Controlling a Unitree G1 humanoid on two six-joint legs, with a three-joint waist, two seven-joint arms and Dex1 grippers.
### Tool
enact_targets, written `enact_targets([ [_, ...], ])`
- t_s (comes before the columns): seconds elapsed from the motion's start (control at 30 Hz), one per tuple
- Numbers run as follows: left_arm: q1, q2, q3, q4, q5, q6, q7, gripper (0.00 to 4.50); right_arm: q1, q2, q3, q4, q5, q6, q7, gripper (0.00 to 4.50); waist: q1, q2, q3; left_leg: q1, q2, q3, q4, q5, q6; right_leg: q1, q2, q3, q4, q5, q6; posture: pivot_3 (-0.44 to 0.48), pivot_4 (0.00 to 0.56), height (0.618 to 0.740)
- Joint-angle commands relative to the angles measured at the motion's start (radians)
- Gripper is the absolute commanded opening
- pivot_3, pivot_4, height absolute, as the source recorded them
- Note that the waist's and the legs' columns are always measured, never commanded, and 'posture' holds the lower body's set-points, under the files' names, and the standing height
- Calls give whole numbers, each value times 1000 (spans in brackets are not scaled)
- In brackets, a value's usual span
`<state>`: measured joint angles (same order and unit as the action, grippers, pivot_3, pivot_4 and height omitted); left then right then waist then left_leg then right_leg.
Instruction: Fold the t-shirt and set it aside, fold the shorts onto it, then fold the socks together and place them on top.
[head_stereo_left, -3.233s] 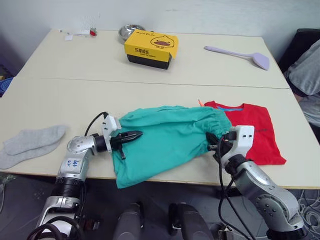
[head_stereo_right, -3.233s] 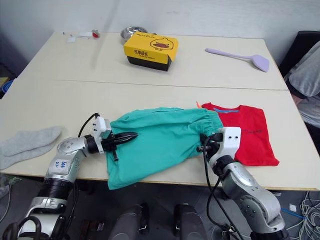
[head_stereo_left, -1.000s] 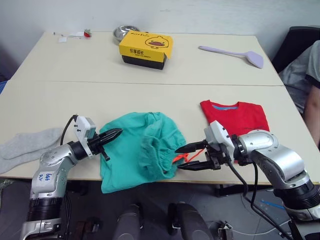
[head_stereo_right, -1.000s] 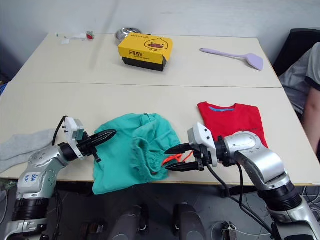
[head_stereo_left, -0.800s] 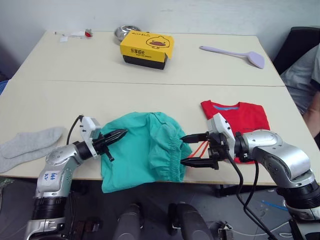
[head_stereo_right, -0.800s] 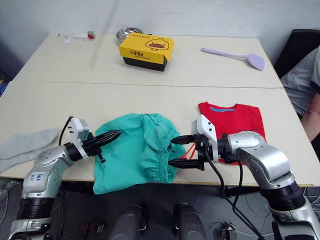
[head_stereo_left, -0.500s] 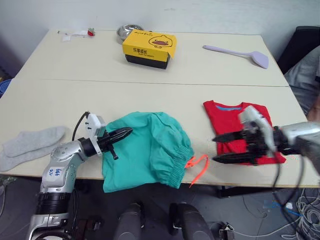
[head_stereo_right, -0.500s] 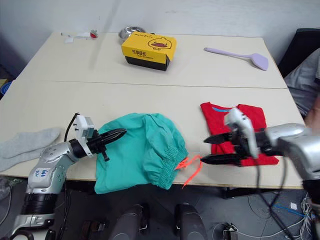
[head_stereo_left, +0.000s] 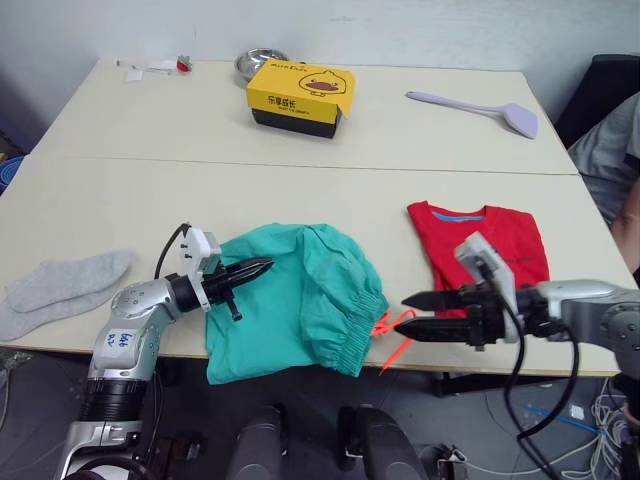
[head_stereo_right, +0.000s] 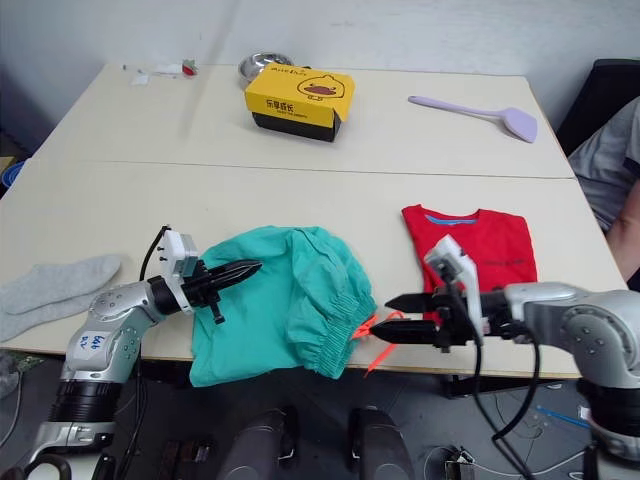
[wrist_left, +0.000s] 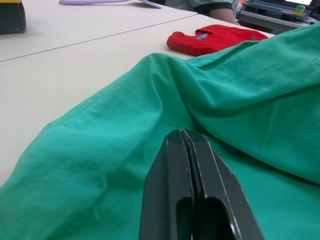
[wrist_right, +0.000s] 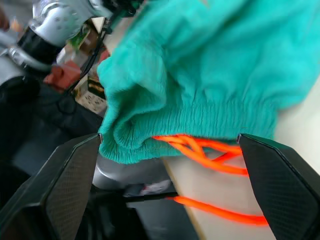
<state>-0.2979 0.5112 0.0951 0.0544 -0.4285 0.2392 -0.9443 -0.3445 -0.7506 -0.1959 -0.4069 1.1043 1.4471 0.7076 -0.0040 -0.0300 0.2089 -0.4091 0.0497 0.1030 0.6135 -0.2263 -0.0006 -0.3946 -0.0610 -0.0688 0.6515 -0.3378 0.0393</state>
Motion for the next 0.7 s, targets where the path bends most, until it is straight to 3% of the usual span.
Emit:
enact_targets([
  [0.03,-4,8,-2,-8,2,-20,-16,0,-34,98,-51,-36,127,118,-172,4403,-1,0,0,0,0,0,0,0,0,0,0,0,0,0,0,0,150,740],
  [0.37,6,7,3,-15,4,-22,-16,0,-69,273,12,-6,216,167,-510,4403,-2,0,0,-1,0,0,0,0,1,-1,0,0,0,0,0,0,150,740],
  [0.47,11,2,4,-19,3,-24,-10,0,-91,283,28,-20,168,153,-555,3852,-7,0,0,-1,0,1,0,1,1,-2,1,0,1,0,1,0,150,740],
  [0.7,8,1,-43,19,70,-43,15,0,-253,72,68,72,81,115,-375,1464,-10,1,0,-3,-1,2,0,1,3,-4,0,2,1,1,3,0,150,740],
])
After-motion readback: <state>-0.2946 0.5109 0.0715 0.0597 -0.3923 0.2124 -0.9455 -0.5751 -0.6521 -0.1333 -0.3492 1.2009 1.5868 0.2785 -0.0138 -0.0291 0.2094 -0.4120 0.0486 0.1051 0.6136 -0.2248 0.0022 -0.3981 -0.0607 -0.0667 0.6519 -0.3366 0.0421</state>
